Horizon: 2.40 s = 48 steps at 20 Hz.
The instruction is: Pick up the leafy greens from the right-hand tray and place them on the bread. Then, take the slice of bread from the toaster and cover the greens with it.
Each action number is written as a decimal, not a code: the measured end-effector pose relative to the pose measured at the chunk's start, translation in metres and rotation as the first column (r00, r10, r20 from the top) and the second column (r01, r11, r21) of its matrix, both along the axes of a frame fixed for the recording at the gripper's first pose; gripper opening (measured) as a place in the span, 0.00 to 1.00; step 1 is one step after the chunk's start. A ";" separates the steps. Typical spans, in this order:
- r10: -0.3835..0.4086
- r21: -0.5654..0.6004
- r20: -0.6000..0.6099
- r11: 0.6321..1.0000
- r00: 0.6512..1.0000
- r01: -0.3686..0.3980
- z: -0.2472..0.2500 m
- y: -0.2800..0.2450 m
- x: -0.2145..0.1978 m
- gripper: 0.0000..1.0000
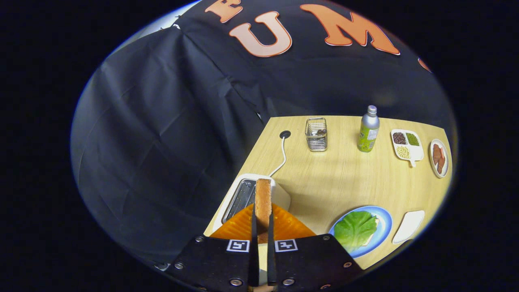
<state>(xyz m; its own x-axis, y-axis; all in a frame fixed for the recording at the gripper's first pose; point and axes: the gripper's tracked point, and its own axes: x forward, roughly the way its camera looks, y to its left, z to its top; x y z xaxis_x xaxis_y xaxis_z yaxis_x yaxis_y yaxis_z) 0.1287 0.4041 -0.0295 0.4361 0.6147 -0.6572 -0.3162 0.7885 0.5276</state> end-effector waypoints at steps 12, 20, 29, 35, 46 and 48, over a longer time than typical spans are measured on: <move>-0.060 -0.013 -0.072 0.998 0.996 0.059 -0.072 -0.088 -0.009 0.08; -0.042 -0.028 -0.147 0.999 0.988 0.038 -0.125 -0.115 -0.021 0.08; -0.042 -0.035 -0.197 0.999 0.980 0.036 -0.168 -0.137 -0.032 0.08; -0.060 -0.051 -0.210 0.997 0.976 0.050 -0.194 -0.160 -0.033 0.08; -0.154 -0.123 -0.223 0.984 0.963 0.129 -0.233 -0.187 -0.038 0.17; -0.161 -0.156 -0.209 0.979 0.965 0.129 -0.241 -0.192 -0.040 0.26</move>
